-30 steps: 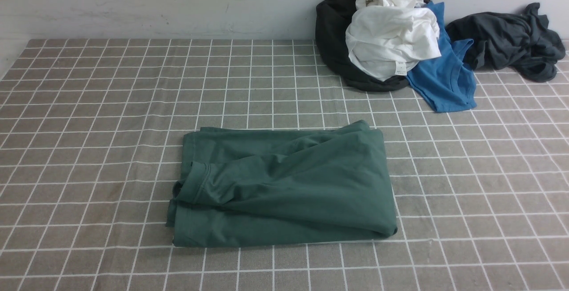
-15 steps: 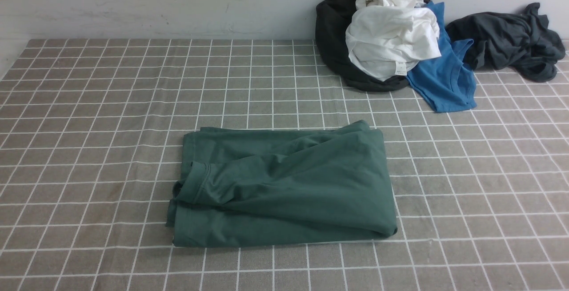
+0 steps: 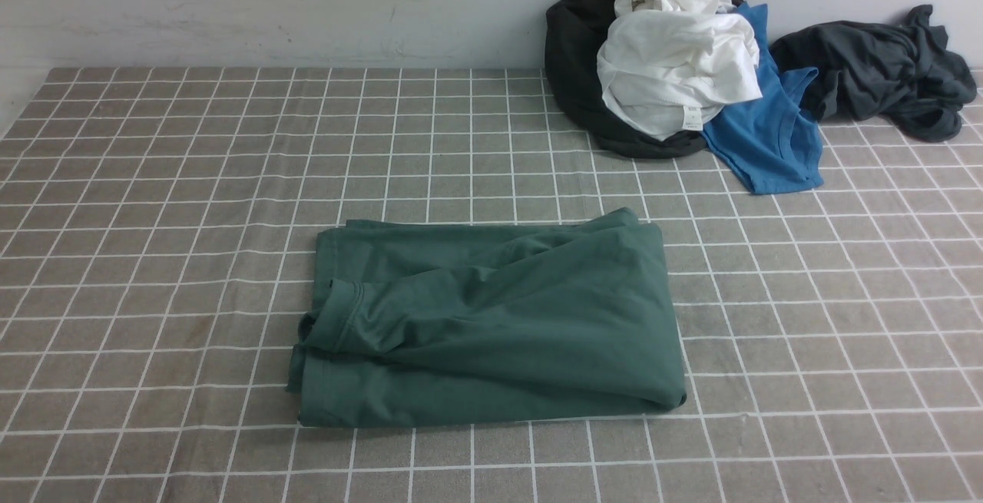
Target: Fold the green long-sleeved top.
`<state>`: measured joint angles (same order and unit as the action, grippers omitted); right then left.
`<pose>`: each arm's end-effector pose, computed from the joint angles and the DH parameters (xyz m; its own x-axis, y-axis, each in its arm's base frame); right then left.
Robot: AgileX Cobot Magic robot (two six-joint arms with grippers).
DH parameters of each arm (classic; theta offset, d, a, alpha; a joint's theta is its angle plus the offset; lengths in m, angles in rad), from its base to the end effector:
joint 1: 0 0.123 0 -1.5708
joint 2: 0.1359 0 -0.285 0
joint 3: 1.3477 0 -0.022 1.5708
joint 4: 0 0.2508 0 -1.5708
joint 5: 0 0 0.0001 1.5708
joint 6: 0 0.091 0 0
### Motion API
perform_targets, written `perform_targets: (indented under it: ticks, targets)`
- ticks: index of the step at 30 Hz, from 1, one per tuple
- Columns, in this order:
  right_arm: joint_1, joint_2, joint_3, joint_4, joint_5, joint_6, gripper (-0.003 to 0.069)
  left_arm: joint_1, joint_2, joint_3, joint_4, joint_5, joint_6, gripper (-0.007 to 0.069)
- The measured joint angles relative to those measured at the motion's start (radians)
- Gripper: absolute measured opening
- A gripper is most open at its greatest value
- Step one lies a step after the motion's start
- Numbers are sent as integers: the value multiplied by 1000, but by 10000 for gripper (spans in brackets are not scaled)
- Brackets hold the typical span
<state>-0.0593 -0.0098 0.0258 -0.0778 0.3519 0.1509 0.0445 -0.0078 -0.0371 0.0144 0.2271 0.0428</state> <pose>0.0530 -0.0056 0.1734 -0.2682 0.0938 -0.9588 0.1061 0.9921 0.0674 0.0536 0.0027 0.2055 -0.0973 0.0525 -0.9939 -0.0422 0.9975 0.0568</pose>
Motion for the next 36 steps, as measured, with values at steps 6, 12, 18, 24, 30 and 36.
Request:
perform_targets:
  ticks: [6, 12, 18, 24, 30, 36]
  targets:
    - [0, 0, 0, -1, 0, 0, -14, 13, -2, 64, -25, 57, -1, -7]
    - [0, 0, 0, -1, 0, 0, -14, 13, -2, 63, -31, 119, -1, -7]
    - [0, 0, 0, -1, 0, 0, -14, 13, -2, 63, -41, 121, -2, -7]
    - [0, 0, 0, -1, 0, 0, -14, 13, -2, 63, -46, 120, -3, -7]
    - [0, 0, 0, -1, 0, 0, -14, 13, -2, 63, -49, 120, -4, -7]
    - [0, 0, 0, -1, 0, 0, -14, 13, -2, 63, -49, 120, -4, -7]
